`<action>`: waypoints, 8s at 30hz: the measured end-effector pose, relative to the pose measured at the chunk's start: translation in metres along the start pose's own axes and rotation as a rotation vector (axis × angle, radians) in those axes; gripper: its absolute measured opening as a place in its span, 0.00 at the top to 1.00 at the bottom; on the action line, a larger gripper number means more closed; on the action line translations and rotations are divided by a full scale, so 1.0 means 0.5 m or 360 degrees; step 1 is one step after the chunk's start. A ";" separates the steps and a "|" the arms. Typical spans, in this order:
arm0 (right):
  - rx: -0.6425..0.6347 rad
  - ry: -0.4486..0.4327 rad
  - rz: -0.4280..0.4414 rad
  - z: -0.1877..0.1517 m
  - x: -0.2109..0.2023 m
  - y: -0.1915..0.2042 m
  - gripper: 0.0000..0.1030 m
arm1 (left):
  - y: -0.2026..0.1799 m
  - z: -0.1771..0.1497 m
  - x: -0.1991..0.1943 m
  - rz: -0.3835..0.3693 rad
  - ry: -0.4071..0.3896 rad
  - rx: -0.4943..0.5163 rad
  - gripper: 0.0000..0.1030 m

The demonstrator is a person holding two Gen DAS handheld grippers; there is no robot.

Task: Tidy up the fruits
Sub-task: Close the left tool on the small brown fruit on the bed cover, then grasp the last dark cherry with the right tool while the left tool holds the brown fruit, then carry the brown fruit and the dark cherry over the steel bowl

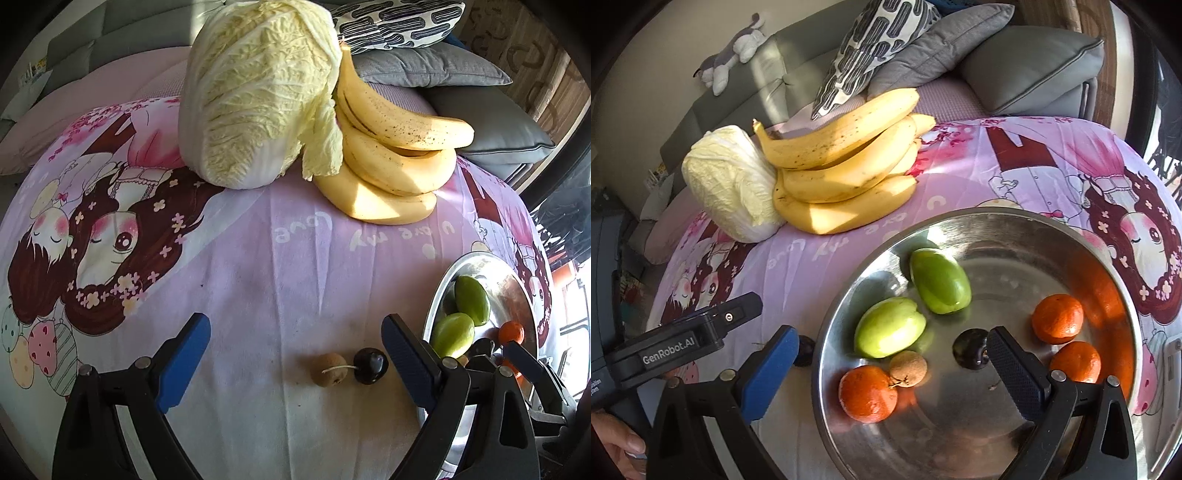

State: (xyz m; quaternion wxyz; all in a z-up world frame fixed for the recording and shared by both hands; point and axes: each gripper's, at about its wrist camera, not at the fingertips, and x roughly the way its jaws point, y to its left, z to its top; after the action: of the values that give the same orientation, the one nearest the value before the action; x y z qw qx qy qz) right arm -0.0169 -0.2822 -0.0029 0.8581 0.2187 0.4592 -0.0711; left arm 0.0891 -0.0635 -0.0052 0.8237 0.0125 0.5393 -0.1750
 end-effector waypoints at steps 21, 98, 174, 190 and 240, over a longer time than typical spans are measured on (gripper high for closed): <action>-0.0057 0.0165 0.0072 -0.002 0.028 0.037 0.00 | 0.038 -0.011 0.008 -0.0077 0.0042 -0.0063 0.09; 0.0038 0.0236 0.0067 -0.003 0.048 0.023 0.01 | 0.011 -0.039 0.077 -0.0324 0.0317 -0.0124 0.74; -0.0754 0.0217 -0.0203 -0.043 0.110 0.249 0.72 | 0.151 0.000 -0.030 -0.0326 0.0034 -0.0359 0.78; -0.0520 0.0143 -0.0037 -0.034 0.059 0.218 0.72 | 0.140 0.003 -0.033 -0.0294 0.0015 -0.0329 0.78; 0.0108 0.0039 -0.0110 0.009 -0.057 -0.102 0.72 | -0.145 -0.010 -0.038 -0.0475 0.0116 0.0207 0.78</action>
State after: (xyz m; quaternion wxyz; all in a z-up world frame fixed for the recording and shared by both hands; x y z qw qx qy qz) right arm -0.0462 -0.3320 0.0068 0.8415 0.2325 0.4743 -0.1137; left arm 0.0561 -0.1251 0.0218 0.7659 -0.0082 0.5521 -0.3294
